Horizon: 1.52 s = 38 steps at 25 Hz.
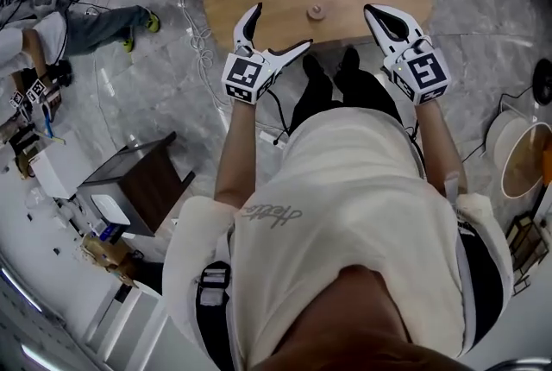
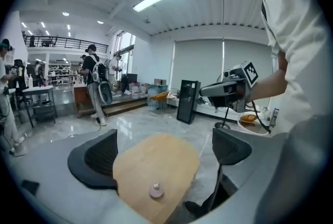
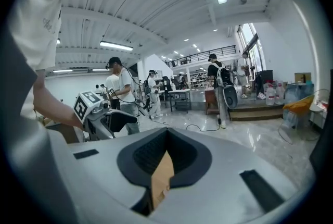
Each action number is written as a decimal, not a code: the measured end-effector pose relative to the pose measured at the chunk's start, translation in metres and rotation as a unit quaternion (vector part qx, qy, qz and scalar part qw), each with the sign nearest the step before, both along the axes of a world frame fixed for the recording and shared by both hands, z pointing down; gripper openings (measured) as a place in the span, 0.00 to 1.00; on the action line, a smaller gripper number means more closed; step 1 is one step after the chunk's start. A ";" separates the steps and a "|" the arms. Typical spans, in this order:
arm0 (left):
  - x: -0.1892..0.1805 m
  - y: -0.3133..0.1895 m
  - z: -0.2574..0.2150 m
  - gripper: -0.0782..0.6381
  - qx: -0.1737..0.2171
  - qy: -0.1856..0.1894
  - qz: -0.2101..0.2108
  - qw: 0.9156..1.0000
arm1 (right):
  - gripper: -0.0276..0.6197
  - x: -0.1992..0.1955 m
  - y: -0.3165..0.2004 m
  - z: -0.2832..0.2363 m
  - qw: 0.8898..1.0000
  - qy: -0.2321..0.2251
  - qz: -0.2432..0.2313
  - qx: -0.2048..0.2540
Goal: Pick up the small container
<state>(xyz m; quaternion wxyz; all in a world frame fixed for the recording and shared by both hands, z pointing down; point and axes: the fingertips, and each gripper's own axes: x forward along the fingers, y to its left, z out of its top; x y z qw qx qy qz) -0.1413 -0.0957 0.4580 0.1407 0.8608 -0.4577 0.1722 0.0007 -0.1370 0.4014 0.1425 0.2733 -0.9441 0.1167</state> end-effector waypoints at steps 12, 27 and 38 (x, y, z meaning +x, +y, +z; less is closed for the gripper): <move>0.007 -0.022 0.155 0.92 -0.049 0.008 0.045 0.998 | 0.04 0.016 -0.010 0.106 0.997 0.028 0.041 -0.067; -0.010 -0.064 0.357 0.92 -0.103 -0.014 -0.008 0.994 | 0.04 0.016 -0.043 0.256 0.990 0.070 0.036 -0.118; 0.004 -0.074 0.474 0.92 -0.126 -0.037 -0.023 0.991 | 0.04 0.035 -0.043 0.342 0.984 0.095 0.047 -0.146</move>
